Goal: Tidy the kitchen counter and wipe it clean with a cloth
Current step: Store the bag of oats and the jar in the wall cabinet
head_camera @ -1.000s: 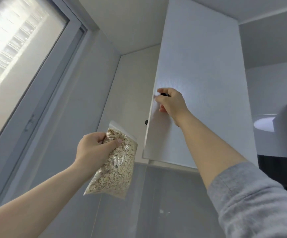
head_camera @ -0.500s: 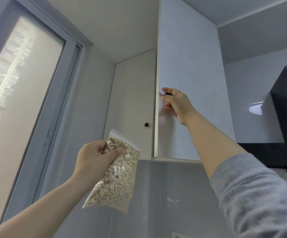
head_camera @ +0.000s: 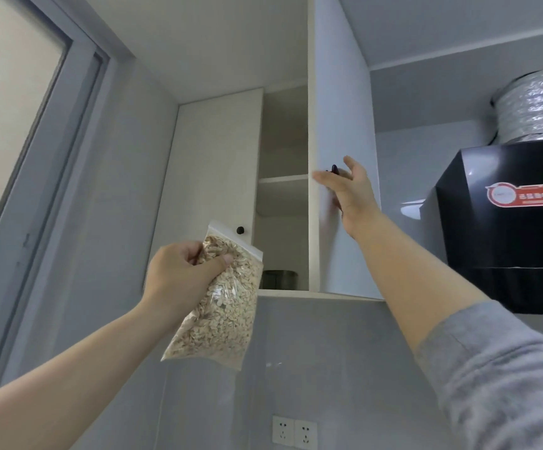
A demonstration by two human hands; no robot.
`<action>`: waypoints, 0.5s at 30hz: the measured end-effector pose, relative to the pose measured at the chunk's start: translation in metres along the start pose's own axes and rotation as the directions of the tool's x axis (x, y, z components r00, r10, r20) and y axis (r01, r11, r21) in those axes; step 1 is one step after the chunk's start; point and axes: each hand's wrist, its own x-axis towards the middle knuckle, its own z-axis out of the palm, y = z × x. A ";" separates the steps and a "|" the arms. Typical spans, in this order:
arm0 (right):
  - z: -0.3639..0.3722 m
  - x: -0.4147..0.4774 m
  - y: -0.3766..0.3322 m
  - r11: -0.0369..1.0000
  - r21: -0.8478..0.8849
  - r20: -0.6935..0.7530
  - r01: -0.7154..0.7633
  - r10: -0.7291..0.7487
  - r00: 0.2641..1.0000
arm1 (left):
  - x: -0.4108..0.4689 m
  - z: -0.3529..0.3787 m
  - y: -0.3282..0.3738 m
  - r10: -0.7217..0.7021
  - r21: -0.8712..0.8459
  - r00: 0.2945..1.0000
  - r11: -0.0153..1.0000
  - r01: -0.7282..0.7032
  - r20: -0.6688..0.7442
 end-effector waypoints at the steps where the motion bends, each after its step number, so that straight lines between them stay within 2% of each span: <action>1: -0.002 -0.009 0.000 0.985 -0.169 -0.017 0.024 -0.027 0.999 | -0.001 0.001 0.002 0.007 -0.007 1.000 1.000 -0.007 0.002; 3: -0.004 -0.028 0.007 0.850 -0.523 0.025 0.065 -0.061 0.998 | -0.004 0.001 0.004 0.014 -0.026 1.000 1.000 -0.014 -0.009; 5: -0.005 -0.045 0.013 0.758 -0.652 0.054 0.006 0.038 0.998 | -0.008 0.000 0.003 0.010 -0.051 1.000 0.999 -0.011 -0.013; 7: -0.006 -0.055 0.015 0.700 -0.713 0.044 -0.053 0.119 0.992 | -0.012 0.001 0.003 -0.003 -0.065 1.000 0.998 0.003 0.000; 9: -0.010 -0.063 0.011 0.663 -0.748 0.016 -0.022 0.052 0.999 | -0.017 0.003 0.004 -0.017 -0.063 1.000 0.998 0.017 0.011; 15: -0.054 -0.077 0.000 0.703 -0.710 -0.098 0.024 -0.132 0.986 | -0.027 0.022 0.016 -0.038 -0.090 0.997 0.995 0.043 0.060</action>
